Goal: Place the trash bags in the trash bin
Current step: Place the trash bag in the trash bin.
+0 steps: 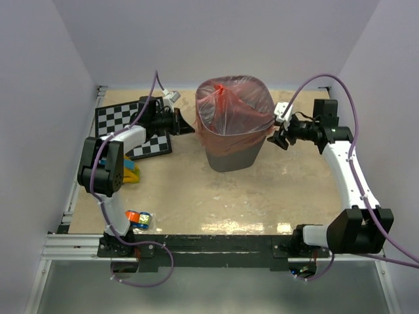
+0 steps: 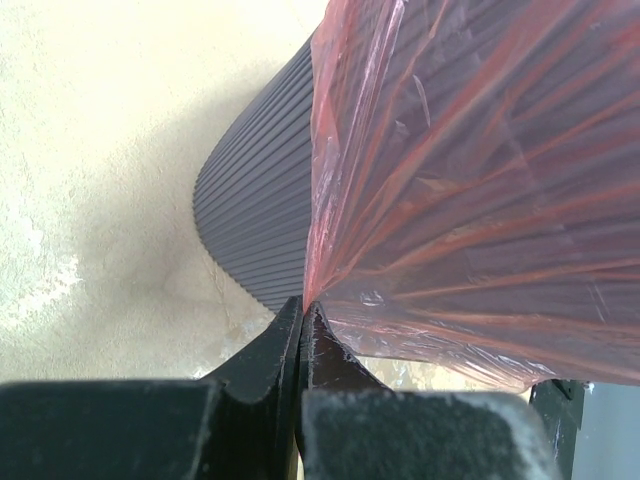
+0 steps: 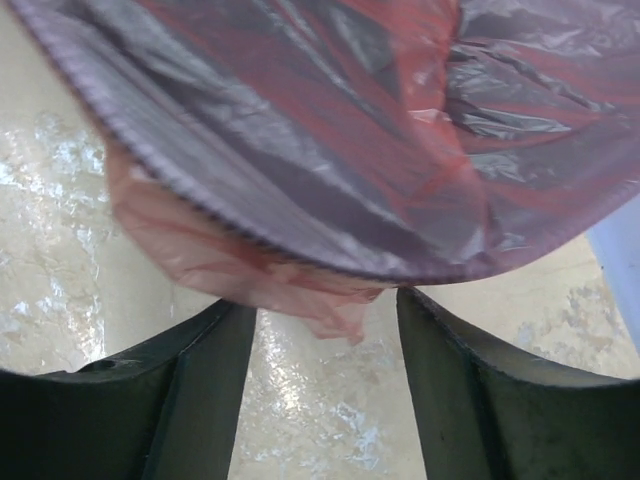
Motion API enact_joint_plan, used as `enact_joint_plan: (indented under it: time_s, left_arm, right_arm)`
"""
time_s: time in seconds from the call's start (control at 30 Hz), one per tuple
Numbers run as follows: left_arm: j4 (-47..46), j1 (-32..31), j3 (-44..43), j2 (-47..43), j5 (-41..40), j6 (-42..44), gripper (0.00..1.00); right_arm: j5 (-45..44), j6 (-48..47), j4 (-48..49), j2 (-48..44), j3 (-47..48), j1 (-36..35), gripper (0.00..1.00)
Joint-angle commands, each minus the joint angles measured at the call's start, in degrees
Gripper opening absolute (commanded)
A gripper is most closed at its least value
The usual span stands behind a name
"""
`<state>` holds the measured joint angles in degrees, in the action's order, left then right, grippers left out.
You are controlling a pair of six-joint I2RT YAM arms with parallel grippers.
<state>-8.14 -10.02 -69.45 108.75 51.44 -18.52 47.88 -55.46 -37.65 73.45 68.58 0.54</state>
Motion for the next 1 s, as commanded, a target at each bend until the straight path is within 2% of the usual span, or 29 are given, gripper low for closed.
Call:
enact_joint_plan:
  time_s: [0.0,0.07,0.13,0.33,0.5,0.77,0.83,0.97]
  left_arm:
    - [-3.19,0.44,1.16,-1.79,1.91,-1.51,0.00]
    - [-3.46,0.44,1.16,-2.14,2.08,-1.69,0.00]
    - [-3.81,0.53,1.07,-1.96,2.17,-1.87,0.00]
    - [-5.57,0.44,0.81,-1.61,1.38,-3.36,0.00]
    - [-7.33,0.27,0.90,-0.38,2.26,-4.77,0.00]
    - [-10.40,0.09,1.33,2.60,1.48,-6.87,0.00]
    - [-8.83,-0.09,1.07,3.39,-0.28,-6.00,0.00]
    - [0.05,-0.35,-0.25,4.81,-5.90,0.67,0.00]
  right_arm:
    - [-0.15,0.27,1.97,0.99,5.07,0.08,0.55]
    - [-0.24,-1.83,0.30,1.43,5.95,-0.10,0.39]
    - [-0.68,-3.15,-0.84,1.43,6.22,-0.10,0.00]
    - [-3.57,-4.82,2.23,-0.76,-1.49,-0.10,0.00]
    - [-6.13,-4.57,6.26,1.25,-10.29,-0.10,0.00]
    - [-7.27,-3.25,9.35,5.73,-14.26,-1.94,0.00]
    - [-7.97,-3.16,9.43,6.70,-15.13,-2.73,0.00]
    - [-9.90,-3.51,9.44,7.67,-16.80,-2.91,0.00]
